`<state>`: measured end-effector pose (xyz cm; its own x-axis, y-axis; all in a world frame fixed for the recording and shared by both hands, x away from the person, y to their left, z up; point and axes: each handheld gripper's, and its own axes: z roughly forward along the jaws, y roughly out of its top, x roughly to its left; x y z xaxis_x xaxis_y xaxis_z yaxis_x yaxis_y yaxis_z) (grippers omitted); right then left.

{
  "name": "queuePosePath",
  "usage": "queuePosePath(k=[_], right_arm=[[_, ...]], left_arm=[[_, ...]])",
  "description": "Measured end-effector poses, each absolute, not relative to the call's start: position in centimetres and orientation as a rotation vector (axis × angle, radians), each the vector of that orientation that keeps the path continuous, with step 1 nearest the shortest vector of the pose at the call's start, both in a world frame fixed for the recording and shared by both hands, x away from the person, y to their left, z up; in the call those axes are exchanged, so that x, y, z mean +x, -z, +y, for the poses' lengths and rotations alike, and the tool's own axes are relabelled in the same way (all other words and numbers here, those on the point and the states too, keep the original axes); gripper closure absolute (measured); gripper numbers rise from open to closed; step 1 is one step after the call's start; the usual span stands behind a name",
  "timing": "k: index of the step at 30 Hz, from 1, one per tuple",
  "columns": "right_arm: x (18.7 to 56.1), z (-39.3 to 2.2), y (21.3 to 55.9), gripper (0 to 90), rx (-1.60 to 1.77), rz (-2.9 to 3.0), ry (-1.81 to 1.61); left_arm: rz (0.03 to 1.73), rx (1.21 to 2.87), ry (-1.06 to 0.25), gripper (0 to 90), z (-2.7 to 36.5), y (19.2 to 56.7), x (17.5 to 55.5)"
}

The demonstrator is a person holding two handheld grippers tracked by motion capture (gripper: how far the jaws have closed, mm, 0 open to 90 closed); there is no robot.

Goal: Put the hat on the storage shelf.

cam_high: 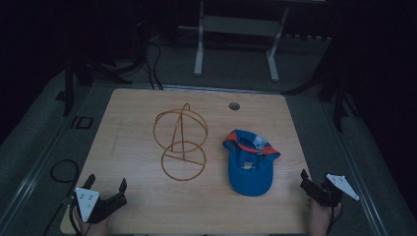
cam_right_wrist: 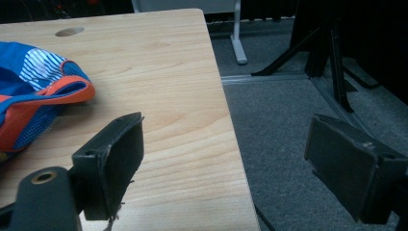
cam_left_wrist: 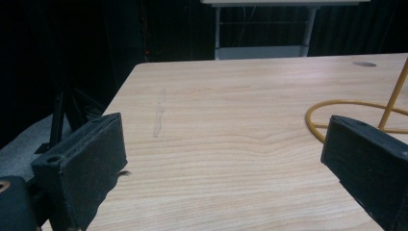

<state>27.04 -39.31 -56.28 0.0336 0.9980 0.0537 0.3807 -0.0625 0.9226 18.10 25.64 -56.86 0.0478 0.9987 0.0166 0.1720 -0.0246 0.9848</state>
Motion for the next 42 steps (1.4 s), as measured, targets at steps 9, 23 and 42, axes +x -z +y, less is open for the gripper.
queuePosePath(k=[9,23,42], right_arm=[[27.6,-39.2,55.8,17.6,1.548,1.495,-1.014],[29.2,-38.7,51.5,13.1,1.511,1.665,-1.107],[34.6,-34.2,48.4,13.7,1.37,1.964,-1.19]], left_arm=[[1.294,1.383,-1.122,2.1,25.6,56.9,18.2],[1.237,1.418,-1.062,2.1,24.4,56.6,18.2],[1.244,1.499,-0.896,2.1,22.9,56.5,18.4]])
